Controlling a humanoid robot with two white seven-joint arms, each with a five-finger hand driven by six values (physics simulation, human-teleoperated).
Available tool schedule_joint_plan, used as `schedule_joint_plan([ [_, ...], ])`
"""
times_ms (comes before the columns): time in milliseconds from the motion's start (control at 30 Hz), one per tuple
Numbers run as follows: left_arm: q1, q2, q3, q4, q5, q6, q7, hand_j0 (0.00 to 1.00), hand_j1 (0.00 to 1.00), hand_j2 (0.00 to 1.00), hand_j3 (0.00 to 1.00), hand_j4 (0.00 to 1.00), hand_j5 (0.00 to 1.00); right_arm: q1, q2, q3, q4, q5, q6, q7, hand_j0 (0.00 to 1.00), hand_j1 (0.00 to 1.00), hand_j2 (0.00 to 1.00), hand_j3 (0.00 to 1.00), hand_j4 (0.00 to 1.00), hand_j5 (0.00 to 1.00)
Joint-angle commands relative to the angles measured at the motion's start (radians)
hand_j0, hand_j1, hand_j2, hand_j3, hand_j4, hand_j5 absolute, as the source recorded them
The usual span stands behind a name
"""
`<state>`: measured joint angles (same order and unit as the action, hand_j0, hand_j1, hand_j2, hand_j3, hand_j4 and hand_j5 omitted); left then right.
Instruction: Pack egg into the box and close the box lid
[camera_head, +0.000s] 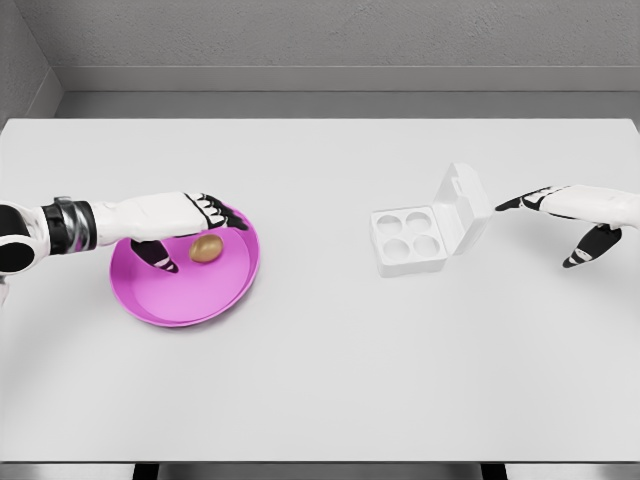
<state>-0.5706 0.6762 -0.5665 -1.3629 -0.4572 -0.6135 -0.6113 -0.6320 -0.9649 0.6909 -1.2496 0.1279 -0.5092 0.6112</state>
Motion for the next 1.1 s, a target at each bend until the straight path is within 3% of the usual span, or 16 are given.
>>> schedule_joint_plan([
  [0, 0.000, -0.001, 0.000, 0.004, 0.006, 0.003, 0.000, 1.00, 1.00, 1.00, 1.00, 1.00, 1.00, 0.000, -0.001, -0.001, -0.001, -0.005, 0.003, 0.000, 1.00, 1.00, 1.00, 1.00, 1.00, 1.00],
  [567, 0.000, -0.006, -0.001, 0.002, -0.005, 0.003, 0.000, 1.00, 1.00, 1.00, 1.00, 1.00, 1.00, 0.000, 0.000, 0.001, -0.001, -0.005, 0.002, 0.000, 1.00, 1.00, 1.00, 1.00, 1.00, 1.00],
  [867, 0.003, -0.004, -0.009, -0.001, -0.005, 0.003, 0.000, 0.87, 0.87, 0.87, 0.87, 0.87, 0.87, 0.000, 0.000, 0.001, -0.001, -0.005, 0.003, 0.000, 1.00, 1.00, 1.00, 1.00, 1.00, 1.00],
  [1067, 0.003, -0.001, -0.015, -0.004, 0.006, 0.003, 0.000, 0.68, 0.68, 0.68, 0.68, 0.68, 0.68, 0.000, 0.000, 0.001, -0.001, -0.005, 0.001, 0.000, 1.00, 1.00, 1.00, 1.00, 1.00, 1.00],
])
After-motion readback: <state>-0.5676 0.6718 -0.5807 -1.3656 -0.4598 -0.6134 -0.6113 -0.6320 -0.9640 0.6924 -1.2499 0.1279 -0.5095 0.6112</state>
